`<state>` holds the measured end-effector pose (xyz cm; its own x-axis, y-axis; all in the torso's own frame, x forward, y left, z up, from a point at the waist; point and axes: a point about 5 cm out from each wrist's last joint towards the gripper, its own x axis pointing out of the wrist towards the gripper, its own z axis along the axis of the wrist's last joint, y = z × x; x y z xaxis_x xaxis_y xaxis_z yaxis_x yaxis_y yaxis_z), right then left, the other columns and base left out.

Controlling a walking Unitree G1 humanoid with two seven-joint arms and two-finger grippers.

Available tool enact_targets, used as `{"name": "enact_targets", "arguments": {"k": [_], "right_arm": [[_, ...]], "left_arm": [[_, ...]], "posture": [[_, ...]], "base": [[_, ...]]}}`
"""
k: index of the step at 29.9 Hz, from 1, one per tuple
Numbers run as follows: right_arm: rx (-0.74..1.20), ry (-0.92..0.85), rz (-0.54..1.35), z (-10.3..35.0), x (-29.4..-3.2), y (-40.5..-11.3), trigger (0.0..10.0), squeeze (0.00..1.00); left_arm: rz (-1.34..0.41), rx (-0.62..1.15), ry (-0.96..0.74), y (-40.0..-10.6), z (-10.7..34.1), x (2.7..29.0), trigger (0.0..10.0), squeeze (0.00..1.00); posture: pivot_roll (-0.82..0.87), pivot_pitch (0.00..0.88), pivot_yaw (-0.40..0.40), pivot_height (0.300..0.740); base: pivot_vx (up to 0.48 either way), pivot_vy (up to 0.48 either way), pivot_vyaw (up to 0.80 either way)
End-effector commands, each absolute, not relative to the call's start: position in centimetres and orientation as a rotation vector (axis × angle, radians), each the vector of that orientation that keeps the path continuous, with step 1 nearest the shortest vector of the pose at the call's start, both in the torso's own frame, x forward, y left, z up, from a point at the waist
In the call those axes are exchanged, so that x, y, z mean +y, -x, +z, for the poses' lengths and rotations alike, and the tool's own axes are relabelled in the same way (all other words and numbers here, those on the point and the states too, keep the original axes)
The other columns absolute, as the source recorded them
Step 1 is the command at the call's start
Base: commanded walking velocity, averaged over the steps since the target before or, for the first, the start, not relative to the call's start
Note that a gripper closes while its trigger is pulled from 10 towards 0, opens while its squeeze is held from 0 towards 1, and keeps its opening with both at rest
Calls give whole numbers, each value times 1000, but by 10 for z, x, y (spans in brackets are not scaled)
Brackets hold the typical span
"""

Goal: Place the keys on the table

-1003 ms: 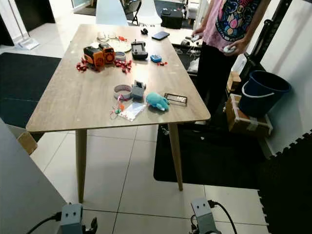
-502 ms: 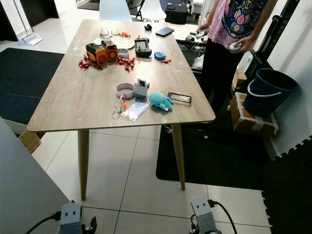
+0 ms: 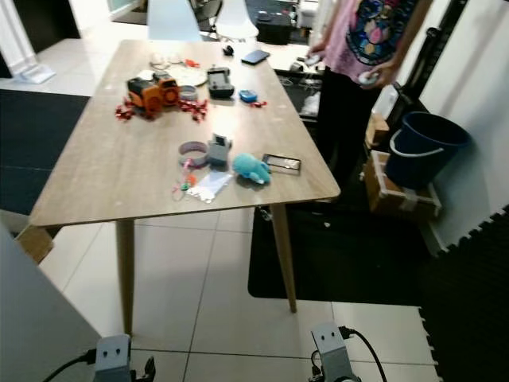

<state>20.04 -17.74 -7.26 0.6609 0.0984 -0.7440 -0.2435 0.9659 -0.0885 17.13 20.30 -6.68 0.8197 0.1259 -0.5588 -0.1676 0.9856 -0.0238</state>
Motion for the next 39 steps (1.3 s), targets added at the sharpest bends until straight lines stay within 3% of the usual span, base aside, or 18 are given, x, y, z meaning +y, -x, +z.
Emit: {"name": "enact_targets", "arguments": {"k": [1,31,39], "right_arm": [[844,195,196,-75,-180,-196,10000,0],[841,197,199,-74,-180,-198,10000,0],[841,198,201,-74,-180,-198,10000,0]], "left_arm": [[159,601,85,-169,-69,201,10000,0],[165,601,86,-169,-68,203,10000,0],[163,590,70,-170,-67,203,10000,0]], "posture": [[85,73,-71,740],[89,69,-72,740],[89,63,-71,740]], "base": [[270,0,0],[265,0,0],[0,0,0]]}}
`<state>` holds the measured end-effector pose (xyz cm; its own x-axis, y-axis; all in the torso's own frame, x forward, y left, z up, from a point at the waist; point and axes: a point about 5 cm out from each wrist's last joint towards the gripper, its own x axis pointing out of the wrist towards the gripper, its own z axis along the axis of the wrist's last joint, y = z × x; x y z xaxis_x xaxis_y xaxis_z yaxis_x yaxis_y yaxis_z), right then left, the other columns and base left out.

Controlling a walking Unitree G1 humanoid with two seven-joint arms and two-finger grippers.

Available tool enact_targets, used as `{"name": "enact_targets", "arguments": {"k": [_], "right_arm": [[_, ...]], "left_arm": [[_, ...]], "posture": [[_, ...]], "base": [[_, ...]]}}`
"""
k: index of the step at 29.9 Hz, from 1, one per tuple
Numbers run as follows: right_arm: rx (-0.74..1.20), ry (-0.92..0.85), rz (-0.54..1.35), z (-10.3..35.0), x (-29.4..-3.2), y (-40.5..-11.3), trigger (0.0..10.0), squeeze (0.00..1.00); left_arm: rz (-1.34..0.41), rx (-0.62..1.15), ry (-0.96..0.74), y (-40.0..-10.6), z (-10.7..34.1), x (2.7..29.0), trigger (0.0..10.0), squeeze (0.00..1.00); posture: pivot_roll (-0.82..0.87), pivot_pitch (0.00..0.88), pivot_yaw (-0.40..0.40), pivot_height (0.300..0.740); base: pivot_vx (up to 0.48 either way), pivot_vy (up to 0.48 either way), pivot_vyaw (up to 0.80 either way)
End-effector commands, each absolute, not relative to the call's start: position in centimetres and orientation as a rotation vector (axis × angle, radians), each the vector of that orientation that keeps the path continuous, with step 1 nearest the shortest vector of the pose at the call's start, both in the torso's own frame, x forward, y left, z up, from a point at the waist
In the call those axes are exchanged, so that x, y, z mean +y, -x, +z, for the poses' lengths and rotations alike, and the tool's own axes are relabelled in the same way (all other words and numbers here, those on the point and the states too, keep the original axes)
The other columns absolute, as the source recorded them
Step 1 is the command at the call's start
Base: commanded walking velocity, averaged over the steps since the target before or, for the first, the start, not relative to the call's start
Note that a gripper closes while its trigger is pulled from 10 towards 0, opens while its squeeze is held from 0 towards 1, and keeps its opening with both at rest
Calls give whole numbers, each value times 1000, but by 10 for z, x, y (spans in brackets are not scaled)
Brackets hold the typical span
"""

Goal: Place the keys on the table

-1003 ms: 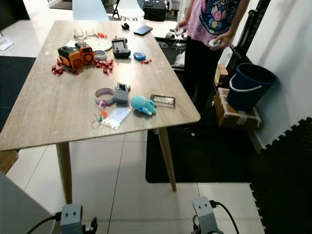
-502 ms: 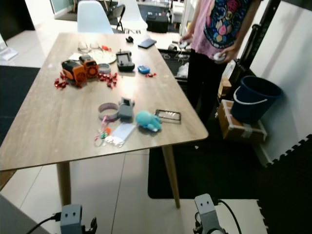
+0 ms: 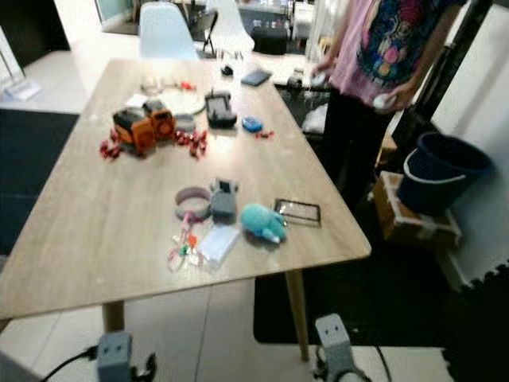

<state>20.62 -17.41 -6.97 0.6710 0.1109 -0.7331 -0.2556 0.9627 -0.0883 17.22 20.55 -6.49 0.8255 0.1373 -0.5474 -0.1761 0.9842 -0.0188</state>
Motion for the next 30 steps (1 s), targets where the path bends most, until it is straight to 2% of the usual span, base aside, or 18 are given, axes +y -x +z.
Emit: {"name": "enact_targets", "arguments": {"k": [1,15,30], "right_arm": [[841,198,201,-74,-180,-198,10000,0],[843,197,191,-74,-182,-197,10000,0],[855,117,91,-83,-178,-179,10000,0]], "left_arm": [[163,590,70,-170,-67,203,10000,0],[159,575,52,-171,-66,202,10000,0],[71,558,-17,-186,-57,210,10000,0]], "posture": [[89,63,-71,740],[81,57,-62,740],[73,57,43,740]], "base": [[0,0,0],[0,0,0],[0,0,0]]}}
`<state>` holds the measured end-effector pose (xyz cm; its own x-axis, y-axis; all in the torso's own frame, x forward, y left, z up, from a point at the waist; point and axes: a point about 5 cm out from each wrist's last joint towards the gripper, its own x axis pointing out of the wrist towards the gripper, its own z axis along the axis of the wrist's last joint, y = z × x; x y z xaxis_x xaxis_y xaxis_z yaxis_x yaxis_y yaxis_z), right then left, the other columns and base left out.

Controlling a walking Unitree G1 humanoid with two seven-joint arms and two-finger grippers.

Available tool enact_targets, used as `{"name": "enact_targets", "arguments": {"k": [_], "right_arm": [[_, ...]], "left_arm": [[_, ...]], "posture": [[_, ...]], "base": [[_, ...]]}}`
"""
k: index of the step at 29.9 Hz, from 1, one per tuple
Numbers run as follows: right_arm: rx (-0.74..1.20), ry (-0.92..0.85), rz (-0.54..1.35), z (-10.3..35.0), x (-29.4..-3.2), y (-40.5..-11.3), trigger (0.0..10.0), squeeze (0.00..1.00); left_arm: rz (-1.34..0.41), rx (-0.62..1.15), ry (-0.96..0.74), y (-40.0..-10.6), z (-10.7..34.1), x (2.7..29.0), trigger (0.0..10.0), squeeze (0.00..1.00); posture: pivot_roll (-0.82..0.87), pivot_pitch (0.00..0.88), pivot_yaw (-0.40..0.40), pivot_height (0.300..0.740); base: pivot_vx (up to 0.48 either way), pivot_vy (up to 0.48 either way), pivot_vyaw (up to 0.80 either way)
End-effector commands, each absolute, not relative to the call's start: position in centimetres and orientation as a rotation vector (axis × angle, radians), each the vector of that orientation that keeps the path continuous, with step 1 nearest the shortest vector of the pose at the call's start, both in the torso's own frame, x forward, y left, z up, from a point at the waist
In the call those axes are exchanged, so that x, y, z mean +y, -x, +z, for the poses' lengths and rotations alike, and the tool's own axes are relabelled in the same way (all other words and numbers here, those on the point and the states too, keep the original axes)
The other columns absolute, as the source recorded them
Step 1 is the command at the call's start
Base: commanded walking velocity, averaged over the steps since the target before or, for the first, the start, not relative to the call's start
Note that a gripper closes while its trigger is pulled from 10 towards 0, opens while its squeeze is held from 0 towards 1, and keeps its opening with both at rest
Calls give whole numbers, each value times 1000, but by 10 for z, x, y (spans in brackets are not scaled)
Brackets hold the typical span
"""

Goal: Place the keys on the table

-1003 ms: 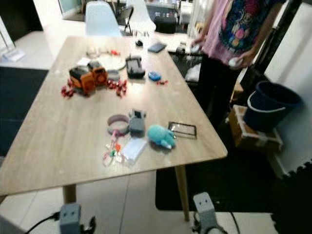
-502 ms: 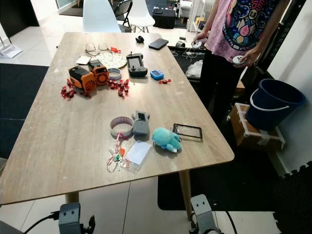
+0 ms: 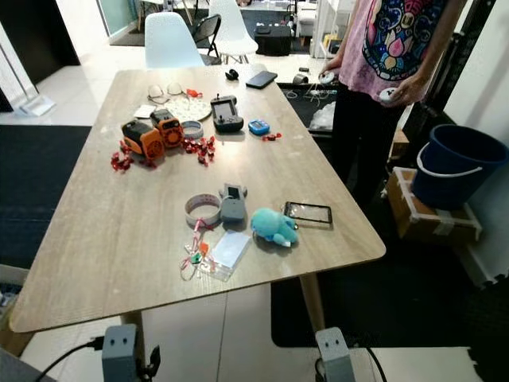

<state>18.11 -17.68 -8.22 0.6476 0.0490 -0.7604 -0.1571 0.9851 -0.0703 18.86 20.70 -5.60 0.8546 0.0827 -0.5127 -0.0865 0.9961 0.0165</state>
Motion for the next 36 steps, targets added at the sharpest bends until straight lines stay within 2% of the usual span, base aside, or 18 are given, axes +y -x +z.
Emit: {"name": "enact_targets", "arguments": {"k": [1,8,11,14,15,16,18,20,22,24,25,26,28,29,30,32,35,36], "right_arm": [[855,109,74,-83,-180,-178,10000,0],[850,44,-118,-82,-204,-174,10000,0],[872,75,-396,-77,-259,-157,10000,0],[873,94,-454,-74,-272,-153,10000,0],[819,110,-596,-59,-308,-151,10000,0],[819,110,-596,-59,-308,-151,10000,0],[649,111,-857,-17,-370,-157,10000,0],[649,111,-857,-17,-370,-157,10000,0],[447,96,-1000,28,-406,-177,10000,0],[272,95,-1027,70,-422,-205,10000,0],[272,95,-1027,70,-422,-205,10000,0],[190,80,-998,90,-422,-224,10000,0],[190,80,-998,90,-422,-224,10000,0],[115,63,-932,109,-415,-248,10000,0],[115,63,-932,109,-415,-248,10000,0],[6,29,-687,145,-383,-302,10000,0],[-21,4,-438,163,-340,-342,10000,0],[-21,4,-438,163,-340,-342,10000,0]], "left_arm": [[67,557,-19,-187,-57,211,10000,0],[37,556,-20,-190,-56,209,10000,0],[35,560,-17,-187,-58,206,10000,0],[34,561,-16,-186,-58,206,10000,0],[35,565,-13,-184,-59,205,10000,0],[35,565,-13,-184,-59,205,10000,0],[36,571,-8,-182,-61,203,10000,0],[36,571,-8,-182,-61,203,10000,0],[35,577,-6,-181,-62,202,10000,0],[35,583,-3,-180,-63,201,10000,0],[35,583,-3,-180,-63,201,10000,0],[36,587,-1,-180,-63,201,10000,0],[36,587,-1,-180,-63,201,10000,0],[37,589,1,-181,-64,200,10000,0],[37,589,1,-181,-64,200,10000,0],[39,592,5,-181,-64,199,10000,0],[41,595,6,-180,-65,198,10000,0],[41,595,6,-180,-65,198,10000,0]], "posture": [[71,58,48,740],[74,60,45,740],[75,60,28,740],[75,60,28,740],[70,61,22,740],[70,61,22,740],[58,63,20,740],[58,63,20,740],[53,64,17,740],[53,65,14,740],[53,65,14,740],[54,65,11,740],[54,65,11,740],[55,64,8,740],[55,64,8,740],[56,61,3,740],[55,59,-1,740],[55,59,-1,740]], "base": [[0,0,0],[0,0,0],[0,0,0],[0,0,0],[0,0,0],[0,0,0],[0,0,0],[0,0,0],[0,0,0],[0,0,0],[0,0,0],[0,0,0],[0,0,0],[0,0,0],[0,0,0],[0,0,0],[0,0,0],[0,0,0]]}}
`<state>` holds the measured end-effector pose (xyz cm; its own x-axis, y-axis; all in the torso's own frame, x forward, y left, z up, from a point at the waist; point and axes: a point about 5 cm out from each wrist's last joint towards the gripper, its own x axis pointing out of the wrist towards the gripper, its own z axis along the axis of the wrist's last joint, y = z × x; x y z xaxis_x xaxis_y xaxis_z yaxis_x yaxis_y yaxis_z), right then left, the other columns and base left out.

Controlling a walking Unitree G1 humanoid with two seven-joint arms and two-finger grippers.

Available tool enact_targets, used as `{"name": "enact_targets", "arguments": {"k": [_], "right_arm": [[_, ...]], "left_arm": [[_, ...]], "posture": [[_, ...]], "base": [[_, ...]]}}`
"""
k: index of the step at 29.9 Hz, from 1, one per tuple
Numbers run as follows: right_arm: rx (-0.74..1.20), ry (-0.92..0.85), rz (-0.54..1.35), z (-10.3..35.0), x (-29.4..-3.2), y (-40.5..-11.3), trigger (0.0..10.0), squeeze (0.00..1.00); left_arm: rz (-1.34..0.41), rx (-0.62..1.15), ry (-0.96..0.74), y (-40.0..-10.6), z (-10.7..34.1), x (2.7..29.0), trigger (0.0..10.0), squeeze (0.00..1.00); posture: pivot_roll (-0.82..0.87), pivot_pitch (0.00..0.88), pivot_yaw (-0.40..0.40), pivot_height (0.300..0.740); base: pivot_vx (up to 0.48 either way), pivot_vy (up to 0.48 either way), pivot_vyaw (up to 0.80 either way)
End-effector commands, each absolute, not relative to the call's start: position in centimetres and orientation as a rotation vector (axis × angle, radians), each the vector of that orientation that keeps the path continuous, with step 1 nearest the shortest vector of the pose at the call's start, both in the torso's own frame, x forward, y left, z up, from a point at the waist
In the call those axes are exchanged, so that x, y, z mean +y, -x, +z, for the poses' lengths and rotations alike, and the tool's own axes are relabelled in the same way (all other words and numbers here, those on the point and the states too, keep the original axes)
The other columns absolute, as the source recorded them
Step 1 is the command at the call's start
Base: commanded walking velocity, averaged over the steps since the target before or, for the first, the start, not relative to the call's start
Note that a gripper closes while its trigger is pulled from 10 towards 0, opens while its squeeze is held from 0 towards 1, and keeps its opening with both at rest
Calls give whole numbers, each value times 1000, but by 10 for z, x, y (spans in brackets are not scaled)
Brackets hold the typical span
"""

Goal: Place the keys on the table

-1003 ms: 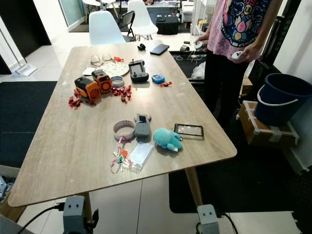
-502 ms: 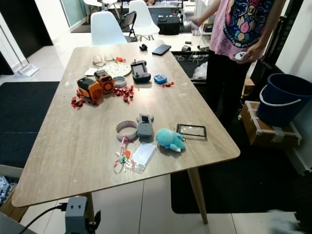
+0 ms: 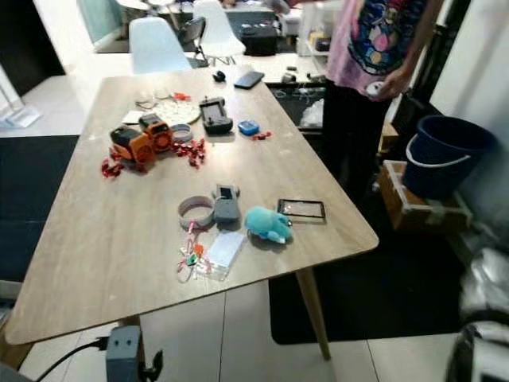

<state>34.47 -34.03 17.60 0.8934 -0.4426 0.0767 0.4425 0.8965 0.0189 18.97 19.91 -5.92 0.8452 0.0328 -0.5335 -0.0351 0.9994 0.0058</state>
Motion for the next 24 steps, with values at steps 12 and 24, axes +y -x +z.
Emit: {"name": "enact_targets", "arguments": {"k": [12,24], "right_arm": [[-24,36,320,165,-184,-385,10000,0],[-62,75,694,172,-113,-375,10000,0]], "left_arm": [[49,599,8,-179,-66,199,10000,0],[53,611,9,-178,-68,200,10000,0]], "posture": [[57,51,-5,740],[54,43,-4,740]], "base": [[0,0,0],[0,0,0]]}}
